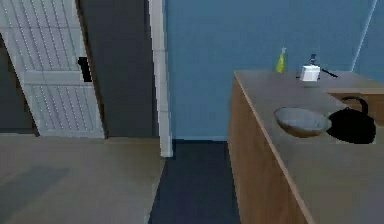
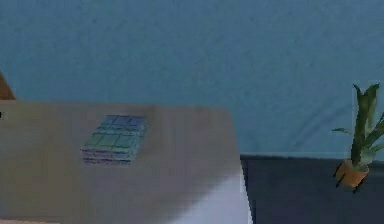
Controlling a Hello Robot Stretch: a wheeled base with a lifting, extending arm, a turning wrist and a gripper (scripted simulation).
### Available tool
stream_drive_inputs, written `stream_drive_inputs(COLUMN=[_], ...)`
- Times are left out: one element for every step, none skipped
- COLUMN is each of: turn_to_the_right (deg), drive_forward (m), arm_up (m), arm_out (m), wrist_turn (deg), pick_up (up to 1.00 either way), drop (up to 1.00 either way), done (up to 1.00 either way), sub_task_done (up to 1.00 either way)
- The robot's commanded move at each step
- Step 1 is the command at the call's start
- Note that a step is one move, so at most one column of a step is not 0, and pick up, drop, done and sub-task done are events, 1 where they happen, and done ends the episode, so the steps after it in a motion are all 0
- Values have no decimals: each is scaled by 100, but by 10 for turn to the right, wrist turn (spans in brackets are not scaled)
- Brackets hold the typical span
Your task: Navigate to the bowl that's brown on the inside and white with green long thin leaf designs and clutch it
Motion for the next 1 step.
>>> stream_drive_inputs(turn_to_the_right=[-60], drive_forward=[0], arm_up=[0], arm_out=[0], wrist_turn=[0], pick_up=[0], drop=[0], done=[0], sub_task_done=[0])
